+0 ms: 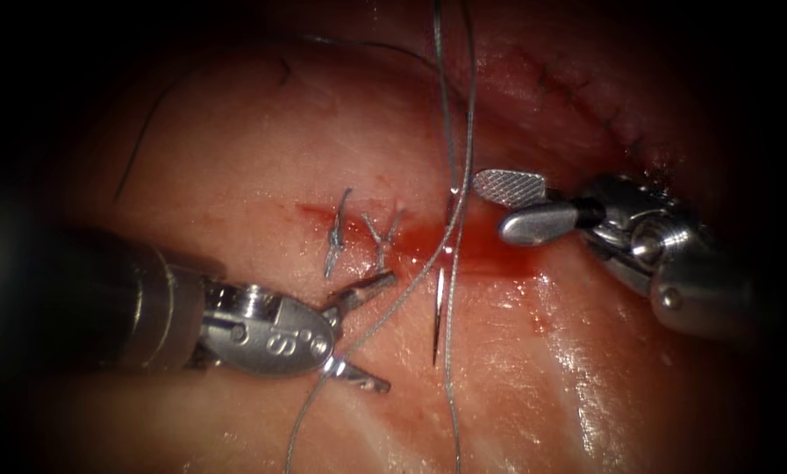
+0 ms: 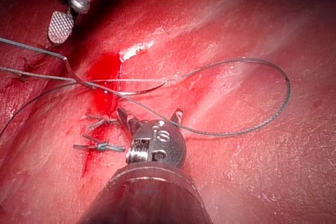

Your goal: Wound Closure

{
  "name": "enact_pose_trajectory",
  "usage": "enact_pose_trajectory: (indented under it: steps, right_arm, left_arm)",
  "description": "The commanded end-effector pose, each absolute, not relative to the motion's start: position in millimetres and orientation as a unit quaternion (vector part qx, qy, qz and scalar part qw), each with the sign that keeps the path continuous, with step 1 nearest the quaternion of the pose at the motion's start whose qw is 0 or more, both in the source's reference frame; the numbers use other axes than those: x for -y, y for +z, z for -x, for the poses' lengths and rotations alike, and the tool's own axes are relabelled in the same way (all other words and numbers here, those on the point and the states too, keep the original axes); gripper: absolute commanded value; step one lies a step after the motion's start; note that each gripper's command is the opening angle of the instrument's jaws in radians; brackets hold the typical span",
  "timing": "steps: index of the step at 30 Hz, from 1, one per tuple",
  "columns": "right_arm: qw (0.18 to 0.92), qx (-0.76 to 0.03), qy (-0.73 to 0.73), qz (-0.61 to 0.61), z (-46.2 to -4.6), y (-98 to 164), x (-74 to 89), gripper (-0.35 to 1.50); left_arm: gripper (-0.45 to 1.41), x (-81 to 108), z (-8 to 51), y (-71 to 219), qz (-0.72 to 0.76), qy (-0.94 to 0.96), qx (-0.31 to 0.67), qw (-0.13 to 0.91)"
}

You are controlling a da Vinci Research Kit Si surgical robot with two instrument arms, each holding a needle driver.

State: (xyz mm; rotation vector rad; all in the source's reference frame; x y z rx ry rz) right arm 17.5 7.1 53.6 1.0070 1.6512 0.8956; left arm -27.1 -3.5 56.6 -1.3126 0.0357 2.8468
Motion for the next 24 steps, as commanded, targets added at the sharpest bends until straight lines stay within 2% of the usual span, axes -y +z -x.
enact_pose_trajectory:
  steps: [1, 7, 10, 16, 24]
  right_arm:
    - [0.480, -0.690, 0.365, -0.401, -16.4, 53.9, -8.6, 1.47]
    - [0.527, -0.727, 0.332, -0.288, -13.4, 53.2, -10.2, 1.47]
    - [0.551, -0.716, 0.322, -0.282, -13.4, 52.9, -8.3, 1.47]
    - [0.554, -0.717, 0.315, -0.281, -13.9, 52.9, -6.4, 1.44]
    - [0.557, -0.720, 0.310, -0.276, -14.1, 54.1, -5.2, 1.35]
  left_arm:
    - [0.64, 4.1, 27.5, 57.4, 0.419, 0.908, -0.009, 0.004]
    - [0.66, 3.5, 26.7, 57.6, 0.421, 0.907, -0.006, 0.003]
    - [0.66, 2.8, 25.5, 57.4, 0.421, 0.907, -0.004, -0.004]
    - [0.64, 1.2, 24.0, 58.4, 0.418, 0.908, -0.004, -0.025]
    - [0.53, 2.4, 25.5, 59.2, 0.428, 0.900, -0.026, -0.071]
